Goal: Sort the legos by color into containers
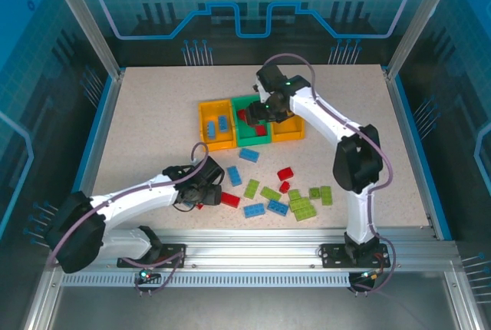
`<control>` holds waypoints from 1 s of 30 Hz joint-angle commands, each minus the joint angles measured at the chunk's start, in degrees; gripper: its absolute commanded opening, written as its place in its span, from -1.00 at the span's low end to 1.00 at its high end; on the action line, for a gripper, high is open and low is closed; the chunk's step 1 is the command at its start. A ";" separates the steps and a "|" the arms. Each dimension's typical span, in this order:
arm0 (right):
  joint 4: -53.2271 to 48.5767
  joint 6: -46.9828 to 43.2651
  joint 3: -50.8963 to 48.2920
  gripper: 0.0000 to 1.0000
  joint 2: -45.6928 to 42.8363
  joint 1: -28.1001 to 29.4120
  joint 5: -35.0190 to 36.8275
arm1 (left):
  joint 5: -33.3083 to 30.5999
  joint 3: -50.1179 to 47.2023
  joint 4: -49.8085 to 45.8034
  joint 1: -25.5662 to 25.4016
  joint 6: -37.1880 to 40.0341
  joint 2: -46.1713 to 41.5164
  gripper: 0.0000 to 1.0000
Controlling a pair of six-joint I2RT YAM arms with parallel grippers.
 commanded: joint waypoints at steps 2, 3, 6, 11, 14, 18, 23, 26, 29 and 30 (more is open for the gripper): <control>1.42 0.98 -6.10 0.42 -7.50 -3.43 -0.06 | 0.66 -0.36 0.69 -0.76 1.51 1.99 0.35; 1.76 0.98 -7.68 0.43 -8.67 -4.17 -0.07 | 0.61 -0.40 0.75 -0.70 1.55 2.31 0.32; 2.52 0.89 -12.33 0.43 -12.33 -6.46 0.01 | 0.82 -0.51 1.62 -0.75 1.91 3.19 0.15; 4.06 1.10 -19.88 0.45 -16.97 -9.74 -0.52 | 0.47 -0.05 2.12 -0.70 1.93 4.21 -0.12; 4.09 0.39 -23.23 0.45 -18.41 -10.27 0.45 | -0.36 0.93 1.57 -0.70 2.09 4.35 -0.25; 4.82 0.18 -28.08 0.45 -19.97 -10.27 0.08 | -1.57 2.24 1.49 -0.77 2.11 4.46 -0.38; 9.10 -1.44 -35.57 0.46 -23.59 -9.42 -3.72 | -5.17 6.91 -0.45 -0.54 2.21 4.74 -0.44; 10.99 -4.27 -39.20 0.48 -26.11 -7.71 -4.38 | -6.85 11.75 -1.34 0.36 4.06 5.33 -0.44; 10.20 -4.07 -41.70 0.49 -28.08 -5.88 -2.94 | -5.72 17.82 -0.39 2.93 7.08 7.48 -0.44; 10.13 -3.79 -42.78 0.48 -28.82 -5.15 -3.14 | -5.06 20.11 0.33 3.99 8.09 8.67 -0.44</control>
